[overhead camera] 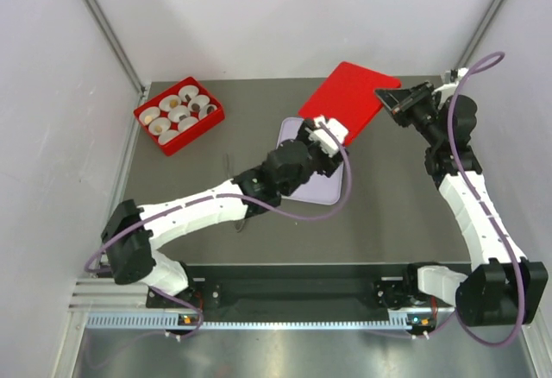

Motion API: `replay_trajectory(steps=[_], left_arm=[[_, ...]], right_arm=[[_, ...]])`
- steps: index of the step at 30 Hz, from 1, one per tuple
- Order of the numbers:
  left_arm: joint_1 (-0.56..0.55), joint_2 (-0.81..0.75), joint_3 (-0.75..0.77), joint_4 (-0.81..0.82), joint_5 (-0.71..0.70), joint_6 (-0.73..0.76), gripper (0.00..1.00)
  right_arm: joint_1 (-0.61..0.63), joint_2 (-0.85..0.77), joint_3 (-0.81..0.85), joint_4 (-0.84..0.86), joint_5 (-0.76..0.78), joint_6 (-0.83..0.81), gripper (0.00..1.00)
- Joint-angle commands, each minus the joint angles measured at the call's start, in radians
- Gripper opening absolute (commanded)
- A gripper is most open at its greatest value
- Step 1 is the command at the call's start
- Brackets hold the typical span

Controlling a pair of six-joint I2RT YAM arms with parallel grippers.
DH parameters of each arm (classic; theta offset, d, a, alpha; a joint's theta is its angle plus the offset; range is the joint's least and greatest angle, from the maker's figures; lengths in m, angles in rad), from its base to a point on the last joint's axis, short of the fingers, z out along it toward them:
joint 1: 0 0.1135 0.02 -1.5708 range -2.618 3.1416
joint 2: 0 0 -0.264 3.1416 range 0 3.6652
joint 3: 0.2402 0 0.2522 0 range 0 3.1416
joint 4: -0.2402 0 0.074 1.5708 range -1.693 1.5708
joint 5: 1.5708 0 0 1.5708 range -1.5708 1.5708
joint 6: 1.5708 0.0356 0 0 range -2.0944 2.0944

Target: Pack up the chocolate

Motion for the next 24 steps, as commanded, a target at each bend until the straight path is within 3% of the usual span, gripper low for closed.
replay_trajectory(steps=[1,3,8,14,19,24], left_arm=[[0.140,-0.069,0.026,-0.193,0.131,-0.333,0.72],[0.231,-0.065,0.040,-0.243,0.188,-0.434,0.68],[0.496,0.023,0.140,-0.456,0.130,-0.453,0.63],[0.714,0.164,0.252,-0.553,0.130,-0.318,0.50],[0.877,0.317,0.385,-0.701,0.329,-0.189,0.49],[0.986,0.348,0.362,-0.629,0.348,-0.134,0.47]], right_arm=[[-0.036,0.027,0.050,0.253,-0.066,0.018,0.00],[-0.036,0.008,0.042,0.270,-0.067,0.002,0.00],[-0.036,-0.079,-0.038,0.274,-0.057,-0.005,0.00],[-0.036,-0.151,-0.125,0.256,-0.057,-0.022,0.00],[-0.038,-0.182,-0.142,0.242,-0.076,-0.013,0.00],[0.002,-0.162,-0.147,0.270,-0.092,-0.013,0.00]])
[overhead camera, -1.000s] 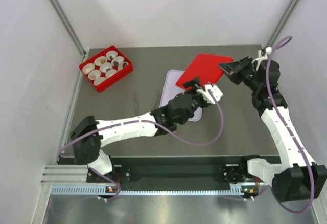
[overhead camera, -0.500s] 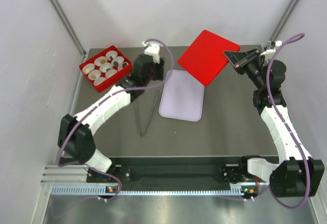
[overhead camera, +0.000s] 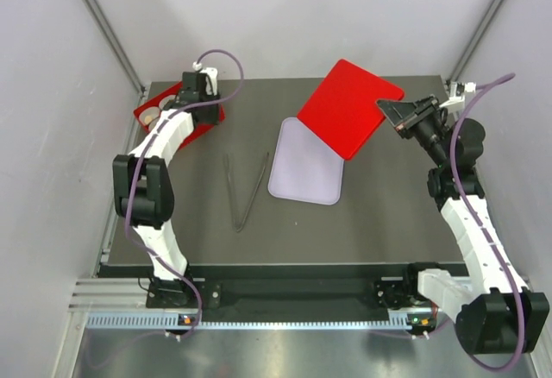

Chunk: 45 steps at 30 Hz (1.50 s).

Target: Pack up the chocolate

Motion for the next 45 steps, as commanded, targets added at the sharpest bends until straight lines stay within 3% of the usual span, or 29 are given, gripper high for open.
replay_trajectory(steps=[1,5,16,25,31,37,45], left_arm=[[0.066,0.002,0.005,0.025,0.070,0.071,0.47],[0.098,0.052,0.035,0.027,-0.002,0.096,0.47],[0.126,0.165,0.057,0.053,-0.034,0.150,0.47],[0.126,0.100,0.048,0.143,0.038,0.130,0.47],[0.134,0.163,0.097,0.116,0.019,0.163,0.48],[0.134,0.125,0.084,0.139,0.124,0.164,0.48],[0.164,0.181,0.097,0.090,0.030,0.156,0.47]], right_arm=[[0.029,-0.010,0.012,0.096,-0.021,-0.005,0.00],[0.049,-0.012,0.023,0.067,-0.019,-0.036,0.00],[0.070,-0.013,0.034,0.044,-0.013,-0.066,0.00],[0.077,-0.012,0.035,0.025,-0.008,-0.088,0.00],[0.086,-0.001,0.043,0.012,0.005,-0.105,0.00],[0.092,0.002,0.049,-0.010,0.007,-0.126,0.00],[0.092,0.005,0.034,-0.004,0.013,-0.122,0.00]])
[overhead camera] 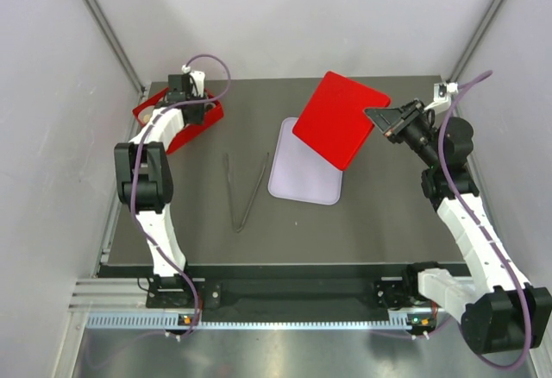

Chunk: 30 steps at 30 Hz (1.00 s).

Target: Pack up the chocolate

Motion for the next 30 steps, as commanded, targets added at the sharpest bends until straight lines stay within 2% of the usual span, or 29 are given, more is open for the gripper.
replay_trajectory(steps=[1,5,7,17,30], left_arm=[[0.023,0.013,0.007,0.002,-0.035,0.003,0.47],[0.021,0.010,-0.053,0.022,-0.029,-0.012,0.45],[0.023,0.006,-0.069,0.020,-0.021,-0.021,0.42],[0.021,-0.080,-0.151,0.009,0.122,-0.112,0.31],[0.004,-0.180,-0.260,0.003,0.208,-0.222,0.29]], right_arm=[[0.012,-0.008,0.040,0.052,0.008,-0.014,0.00],[0.012,-0.009,0.052,0.039,0.008,-0.023,0.00],[0.014,-0.008,0.054,0.037,0.008,-0.025,0.00],[0.037,-0.010,0.054,0.022,0.046,-0.040,0.00],[0.146,0.010,0.058,-0.006,0.129,-0.071,0.00]])
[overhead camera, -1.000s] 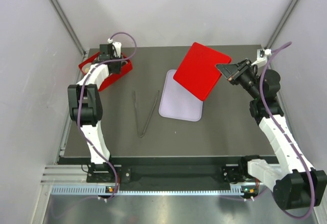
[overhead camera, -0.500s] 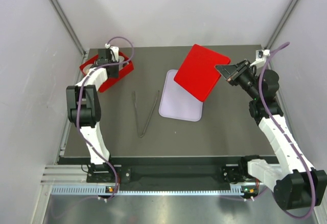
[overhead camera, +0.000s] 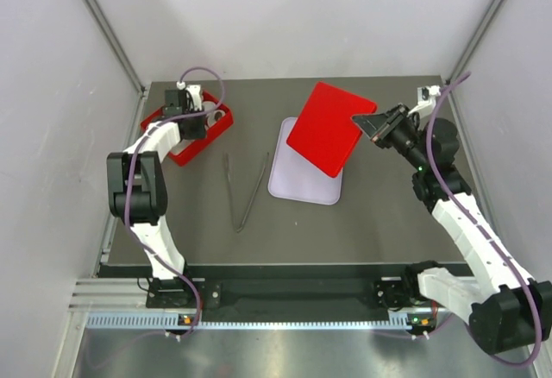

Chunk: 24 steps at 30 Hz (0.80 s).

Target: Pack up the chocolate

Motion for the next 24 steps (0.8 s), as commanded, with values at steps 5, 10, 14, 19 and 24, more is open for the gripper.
replay_trajectory(steps=[5,10,14,19,24], left_arm=[[-0.018,-0.088,-0.017,-0.051,0.083,-0.092,0.31],[-0.018,-0.138,0.043,-0.094,0.126,-0.145,0.43],[-0.018,-0.171,0.078,-0.071,0.317,-0.210,0.51],[-0.018,-0.204,0.019,0.097,0.702,-0.346,0.58],[-0.017,-0.232,-0.096,0.460,0.980,-0.621,0.63]], right_arm=[[0.108,0.058,0.090,0.113,0.062,-0.047,0.00],[0.103,0.135,0.156,0.158,-0.073,-0.093,0.00],[0.044,0.227,0.202,0.271,-0.321,-0.018,0.00],[0.033,0.334,0.242,0.455,-0.567,0.091,0.00],[0.014,0.365,0.250,0.478,-0.648,0.117,0.00]])
